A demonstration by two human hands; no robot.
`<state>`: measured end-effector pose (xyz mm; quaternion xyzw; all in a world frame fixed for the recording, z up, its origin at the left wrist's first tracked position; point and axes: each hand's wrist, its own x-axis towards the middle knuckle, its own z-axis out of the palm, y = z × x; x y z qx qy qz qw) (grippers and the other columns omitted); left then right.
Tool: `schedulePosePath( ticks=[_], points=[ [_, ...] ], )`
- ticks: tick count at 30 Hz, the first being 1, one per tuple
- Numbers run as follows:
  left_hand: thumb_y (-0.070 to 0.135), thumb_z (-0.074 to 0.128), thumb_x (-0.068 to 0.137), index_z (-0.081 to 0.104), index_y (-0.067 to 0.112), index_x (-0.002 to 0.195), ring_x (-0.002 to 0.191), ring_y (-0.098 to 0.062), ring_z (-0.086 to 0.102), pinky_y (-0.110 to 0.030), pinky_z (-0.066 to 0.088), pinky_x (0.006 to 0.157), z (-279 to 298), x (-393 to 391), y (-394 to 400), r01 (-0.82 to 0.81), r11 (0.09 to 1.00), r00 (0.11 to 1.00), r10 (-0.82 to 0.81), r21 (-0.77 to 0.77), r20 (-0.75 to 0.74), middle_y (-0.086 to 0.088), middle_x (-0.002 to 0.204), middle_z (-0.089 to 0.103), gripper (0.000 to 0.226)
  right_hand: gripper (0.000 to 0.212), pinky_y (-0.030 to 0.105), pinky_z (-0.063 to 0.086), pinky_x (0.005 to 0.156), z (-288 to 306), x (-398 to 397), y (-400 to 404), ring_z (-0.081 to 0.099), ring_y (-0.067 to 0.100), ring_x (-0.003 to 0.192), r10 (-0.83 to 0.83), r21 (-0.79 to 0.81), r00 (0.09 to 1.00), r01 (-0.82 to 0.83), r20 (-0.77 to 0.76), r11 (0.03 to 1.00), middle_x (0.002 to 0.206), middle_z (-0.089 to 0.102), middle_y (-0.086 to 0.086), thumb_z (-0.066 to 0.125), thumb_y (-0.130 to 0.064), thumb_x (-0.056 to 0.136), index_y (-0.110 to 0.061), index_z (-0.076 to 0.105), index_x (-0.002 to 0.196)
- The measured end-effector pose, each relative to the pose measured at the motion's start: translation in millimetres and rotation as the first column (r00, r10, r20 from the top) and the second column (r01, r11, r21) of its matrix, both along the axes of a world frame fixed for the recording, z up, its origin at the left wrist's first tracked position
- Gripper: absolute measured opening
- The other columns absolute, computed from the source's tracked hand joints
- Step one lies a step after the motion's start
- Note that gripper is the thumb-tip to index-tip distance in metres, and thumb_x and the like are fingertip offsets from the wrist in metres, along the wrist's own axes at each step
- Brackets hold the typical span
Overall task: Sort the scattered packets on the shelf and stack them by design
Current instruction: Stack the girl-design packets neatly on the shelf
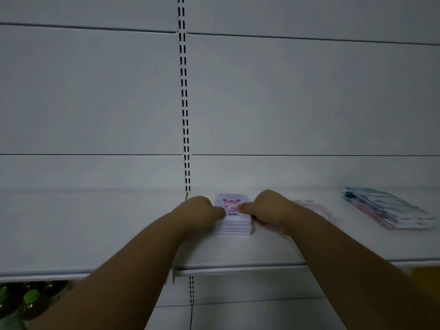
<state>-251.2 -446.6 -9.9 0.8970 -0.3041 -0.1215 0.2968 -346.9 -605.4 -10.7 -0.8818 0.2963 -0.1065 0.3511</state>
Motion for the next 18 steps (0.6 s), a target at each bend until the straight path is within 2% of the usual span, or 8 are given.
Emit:
schedulePosePath(
  ticks=[2, 5, 7, 9, 12, 15, 18],
  points=[
    [0.044, 0.053, 0.092, 0.067, 0.009, 0.1, 0.087, -0.021, 0.062, -0.031, 0.048, 0.075, -2, 0, 1, -0.002, 1.0, 0.999, 0.001, 0.015, 0.044, -0.01, 0.099, 0.067, 0.039, 0.045, 0.027, 0.035, 0.053, 1, 0, 1, 0.047, 0.014, 0.057, -0.007, -0.058, 1.0, 0.007, 0.004, 0.998, 0.067, 0.054, 0.004, 0.069, -0.052, 0.079, -0.008, 0.062, 0.082],
    [0.053, 0.038, 0.097, 0.065, 0.015, 0.105, 0.079, -0.014, 0.058, -0.031, 0.049, 0.074, -9, -2, 11, 0.036, 0.995, 0.977, -0.056, 0.096, 0.208, -0.003, 0.09, 0.061, 0.047, 0.053, 0.027, 0.034, 0.054, 5, -12, 8, 0.044, 0.013, 0.055, 0.006, -0.257, 1.0, -0.007, -0.001, 0.966, 0.06, 0.046, 0.002, 0.051, -0.058, 0.09, -0.013, 0.05, 0.062],
    [0.056, 0.035, 0.097, 0.065, 0.016, 0.097, 0.075, -0.015, 0.057, -0.032, 0.046, 0.07, -16, -5, 22, 0.043, 0.998, 0.965, -0.056, 0.054, 0.256, -0.002, 0.082, 0.06, 0.05, 0.056, 0.029, 0.033, 0.057, 3, -29, 13, 0.042, 0.013, 0.056, 0.006, -0.348, 1.0, 0.002, 0.023, 0.937, 0.06, 0.042, 0.002, 0.04, -0.059, 0.093, -0.015, 0.044, 0.059],
    [0.059, 0.045, 0.092, 0.063, 0.021, 0.085, 0.072, -0.014, 0.059, -0.03, 0.047, 0.065, -19, -12, 31, 0.057, 0.998, 0.959, -0.064, 0.031, 0.275, 0.001, 0.078, 0.063, 0.043, 0.054, 0.031, 0.037, 0.06, -5, -45, 18, 0.045, 0.015, 0.059, 0.049, -0.389, 0.999, -0.049, -0.009, 0.92, 0.063, 0.047, 0.003, 0.045, -0.059, 0.091, -0.013, 0.052, 0.064],
    [0.05, 0.059, 0.088, 0.062, 0.024, 0.084, 0.075, -0.012, 0.06, -0.027, 0.046, 0.065, -22, -17, 34, 0.09, 0.992, 0.912, -0.119, 0.093, 0.391, 0.005, 0.079, 0.064, 0.027, 0.033, 0.028, 0.041, 0.065, -14, -52, 25, 0.053, 0.012, 0.07, 0.121, -0.39, 0.992, -0.123, -0.03, 0.913, 0.074, 0.058, -0.003, 0.063, -0.049, 0.085, -0.016, 0.065, 0.079],
    [0.043, 0.058, 0.089, 0.065, 0.02, 0.085, 0.076, -0.015, 0.061, -0.028, 0.046, 0.065, -25, -14, 32, 0.091, 0.993, 0.897, -0.113, 0.071, 0.427, 0.002, 0.079, 0.065, 0.024, 0.025, 0.026, 0.04, 0.069, -17, -48, 31, 0.051, 0.01, 0.075, 0.141, -0.428, 0.99, -0.119, 0.02, 0.896, 0.074, 0.054, -0.008, 0.069, -0.038, 0.084, -0.013, 0.07, 0.086],
    [0.037, 0.057, 0.09, 0.068, 0.016, 0.087, 0.079, -0.017, 0.063, -0.028, 0.047, 0.068, -27, -11, 32, 0.102, 0.994, 0.903, -0.109, 0.04, 0.416, -0.001, 0.083, 0.068, 0.024, 0.024, 0.027, 0.041, 0.071, -20, -48, 33, 0.05, 0.009, 0.073, 0.119, -0.433, 0.991, -0.085, 0.053, 0.897, 0.078, 0.057, -0.004, 0.068, -0.036, 0.085, -0.012, 0.07, 0.088]
  ],
)
